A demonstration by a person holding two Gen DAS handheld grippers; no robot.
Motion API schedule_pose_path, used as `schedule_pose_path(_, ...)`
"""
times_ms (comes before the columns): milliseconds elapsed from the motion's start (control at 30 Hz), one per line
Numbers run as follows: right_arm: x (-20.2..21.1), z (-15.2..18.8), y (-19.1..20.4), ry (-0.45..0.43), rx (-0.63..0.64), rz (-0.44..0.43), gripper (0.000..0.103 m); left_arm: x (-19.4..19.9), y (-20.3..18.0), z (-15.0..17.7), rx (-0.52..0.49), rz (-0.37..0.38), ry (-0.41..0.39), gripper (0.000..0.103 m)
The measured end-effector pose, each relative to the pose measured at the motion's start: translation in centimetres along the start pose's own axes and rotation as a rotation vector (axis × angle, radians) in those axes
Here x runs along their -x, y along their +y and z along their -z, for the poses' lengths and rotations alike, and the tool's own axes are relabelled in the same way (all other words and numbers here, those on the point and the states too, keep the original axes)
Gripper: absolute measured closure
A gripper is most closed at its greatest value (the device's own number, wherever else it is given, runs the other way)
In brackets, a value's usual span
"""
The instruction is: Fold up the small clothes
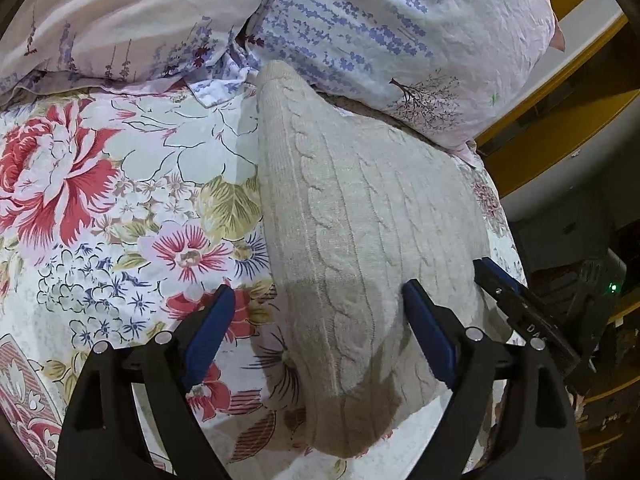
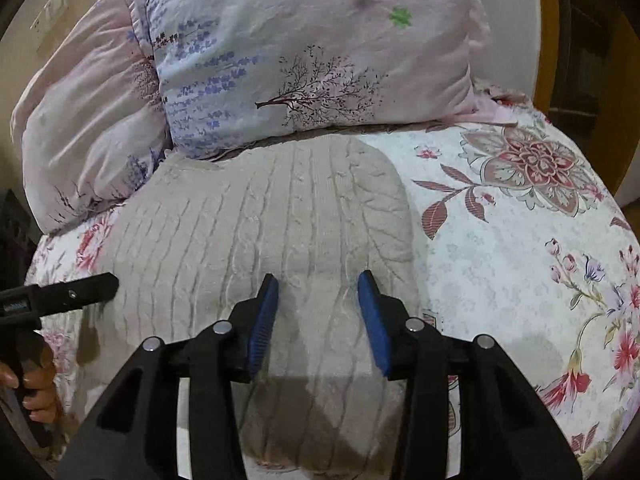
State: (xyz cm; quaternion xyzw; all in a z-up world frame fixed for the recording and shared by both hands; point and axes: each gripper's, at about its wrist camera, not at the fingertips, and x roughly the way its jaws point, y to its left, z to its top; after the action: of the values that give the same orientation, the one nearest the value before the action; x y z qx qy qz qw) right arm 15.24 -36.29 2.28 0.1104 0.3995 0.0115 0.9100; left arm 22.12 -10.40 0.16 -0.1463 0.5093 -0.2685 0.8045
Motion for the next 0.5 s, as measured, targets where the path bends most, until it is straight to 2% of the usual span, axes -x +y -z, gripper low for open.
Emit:
schedule_pose_path(133,1.7,-1.4,-2.3,-0.014,-0.141,-0.137,0.031,0.1,0.9,-0.5,0.045,0.042,0.020,0.017)
schedule_pose_path(233,2.1,-2.6,-4.5,-0.033,-0.248,-0.194,0.028,0.0,1.4,-0.8,0.073,0.080,0.028,0.017)
schedule_pose_path(333,0.4,-3.4,-7.0,0.044,-0.347,-0.254,0.028,-0.1,1.7,-1.2,0.093,0.110,0.032,0.019)
schedule_pose_path(500,-2.4,-3.5,-8.7,0.133,-0.408,-0.284,0.028,-0.2,2.0,-1.9,0.101,0.111,0.028,0.019)
